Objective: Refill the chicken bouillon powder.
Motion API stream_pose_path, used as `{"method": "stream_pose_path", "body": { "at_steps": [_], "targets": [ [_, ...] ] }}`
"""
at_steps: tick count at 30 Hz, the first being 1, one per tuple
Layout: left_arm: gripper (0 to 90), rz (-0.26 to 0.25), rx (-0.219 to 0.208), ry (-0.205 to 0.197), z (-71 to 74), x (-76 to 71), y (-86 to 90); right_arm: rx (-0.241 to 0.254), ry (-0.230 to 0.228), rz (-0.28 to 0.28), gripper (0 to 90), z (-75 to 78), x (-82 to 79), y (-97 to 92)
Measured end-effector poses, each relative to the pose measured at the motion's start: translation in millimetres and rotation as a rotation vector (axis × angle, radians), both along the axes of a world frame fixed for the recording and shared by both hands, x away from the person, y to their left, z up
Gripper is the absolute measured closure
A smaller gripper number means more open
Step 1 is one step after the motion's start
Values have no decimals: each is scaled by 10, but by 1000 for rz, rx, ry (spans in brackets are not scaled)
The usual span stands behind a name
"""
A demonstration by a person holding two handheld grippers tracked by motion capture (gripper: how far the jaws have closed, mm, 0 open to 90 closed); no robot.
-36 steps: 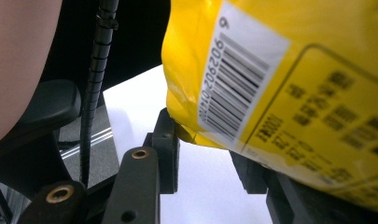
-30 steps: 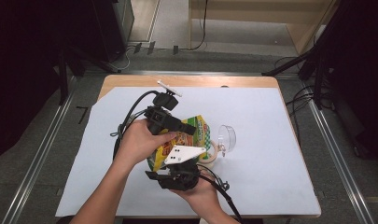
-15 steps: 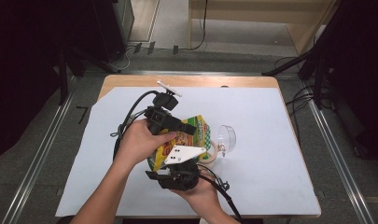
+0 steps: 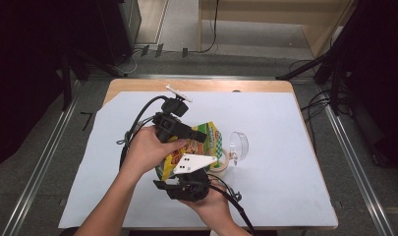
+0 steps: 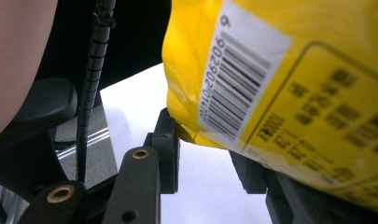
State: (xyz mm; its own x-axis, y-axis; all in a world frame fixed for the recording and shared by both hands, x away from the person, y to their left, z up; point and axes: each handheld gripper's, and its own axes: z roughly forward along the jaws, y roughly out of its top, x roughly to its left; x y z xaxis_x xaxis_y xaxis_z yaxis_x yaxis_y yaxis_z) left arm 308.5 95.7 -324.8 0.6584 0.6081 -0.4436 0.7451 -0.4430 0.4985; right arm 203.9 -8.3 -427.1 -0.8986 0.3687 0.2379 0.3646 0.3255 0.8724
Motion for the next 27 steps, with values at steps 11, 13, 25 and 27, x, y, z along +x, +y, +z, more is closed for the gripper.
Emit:
{"method": "stream_pose_path", "body": {
  "at_steps": [11, 13, 25, 27],
  "targets": [
    [745, 8, -12, 4, 14, 12, 20, 4, 19, 1, 666, 33, 6, -4],
    [741, 15, -16, 8, 21, 22, 35, 4, 18, 3, 665, 57, 5, -1],
    [741, 20, -20, 8, 14, 26, 31, -8, 4, 2, 665, 61, 11, 0],
    [741, 21, -22, 10, 5, 30, 21, -8, 9, 2, 665, 60, 14, -2]
  ]
}}
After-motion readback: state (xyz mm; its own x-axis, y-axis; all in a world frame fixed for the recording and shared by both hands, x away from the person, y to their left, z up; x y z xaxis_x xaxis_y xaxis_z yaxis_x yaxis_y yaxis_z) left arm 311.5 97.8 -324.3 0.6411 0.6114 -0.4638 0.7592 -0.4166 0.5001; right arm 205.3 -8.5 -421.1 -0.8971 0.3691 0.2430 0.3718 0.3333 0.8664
